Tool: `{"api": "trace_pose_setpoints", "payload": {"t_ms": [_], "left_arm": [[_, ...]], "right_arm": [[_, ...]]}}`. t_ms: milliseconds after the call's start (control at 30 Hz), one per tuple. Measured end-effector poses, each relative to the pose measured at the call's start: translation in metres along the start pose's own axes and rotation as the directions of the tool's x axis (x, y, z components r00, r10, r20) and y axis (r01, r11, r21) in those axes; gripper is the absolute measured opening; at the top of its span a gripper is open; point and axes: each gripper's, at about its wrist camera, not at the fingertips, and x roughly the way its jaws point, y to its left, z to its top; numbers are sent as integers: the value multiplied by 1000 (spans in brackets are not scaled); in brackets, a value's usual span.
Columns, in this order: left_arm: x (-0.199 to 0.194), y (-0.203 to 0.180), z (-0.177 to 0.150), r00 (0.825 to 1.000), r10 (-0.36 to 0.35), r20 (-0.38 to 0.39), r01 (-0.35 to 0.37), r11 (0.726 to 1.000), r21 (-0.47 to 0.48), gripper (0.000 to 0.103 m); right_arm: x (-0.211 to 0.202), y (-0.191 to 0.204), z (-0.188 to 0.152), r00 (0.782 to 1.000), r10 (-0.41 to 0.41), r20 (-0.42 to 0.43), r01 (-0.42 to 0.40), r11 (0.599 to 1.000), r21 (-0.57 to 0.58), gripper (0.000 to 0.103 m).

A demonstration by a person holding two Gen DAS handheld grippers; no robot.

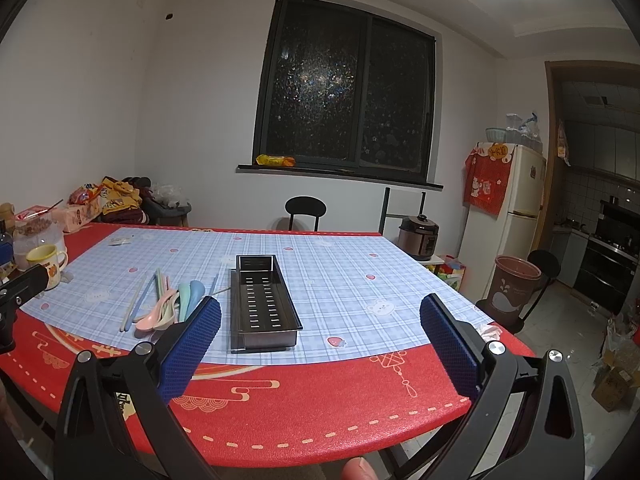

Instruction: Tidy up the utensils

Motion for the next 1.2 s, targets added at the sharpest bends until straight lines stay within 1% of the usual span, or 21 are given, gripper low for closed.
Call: {"api": "trace_pose_setpoints", "payload": {"t_ms": [133,233,300,400,567,667,733,833,900,967,1000,1033,1100,1133,1200], "left_arm": [[3,2,-3,1000,7,7,-7,1000,-8,98],[12,12,-6,998,-47,31,48,999,-23,98],[21,17,-6,998,-53,39,54,998,-32,98],[43,22,-6,1000,-24,-1,24,1000,-12,98],[83,37,-8,996,-34,-83,33,999,-5,98],[106,49,-12,990,-43,-135,42,999,-8,98],[122,60,-15,981,-70,-182,66,997,-30,97],[142,76,-20,971,-93,-222,78,994,-75,97],[151,84,-22,970,-77,-231,59,995,-86,97],[165,91,-25,961,-74,-268,51,994,-93,98],[172,94,-27,954,-73,-290,48,995,-91,98],[177,95,-27,951,-63,-304,38,996,-85,98],[186,96,-29,945,-29,-326,10,998,-61,97],[191,96,-30,943,-19,-333,3,999,-50,97],[196,98,-30,943,-34,-332,16,998,-55,97]], "right_arm": [[7,2,-3,998,57,10,-57,998,18,98],[22,8,-4,994,113,-4,-113,994,-1,98],[37,13,-3,989,147,-24,-147,989,-3,98],[63,22,-3,978,200,-56,-200,980,6,98],[113,43,-10,953,272,-136,-274,962,1,98],[135,55,-13,940,294,-172,-301,953,-19,98],[148,65,-13,932,304,-195,-317,948,-37,98],[166,76,-14,912,336,-236,-356,933,-50,98],[179,83,-14,900,346,-266,-372,927,-50,98],[193,88,-14,877,374,-303,-398,917,-20,98],[199,90,-15,860,401,-315,-421,907,5,98],[205,92,-15,846,423,-326,-439,898,25,98],[214,98,-16,824,456,-337,-471,881,42,98],[216,102,-16,816,470,-337,-486,873,41,98],[221,111,-17,801,492,-341,-515,857,27,98]]}}
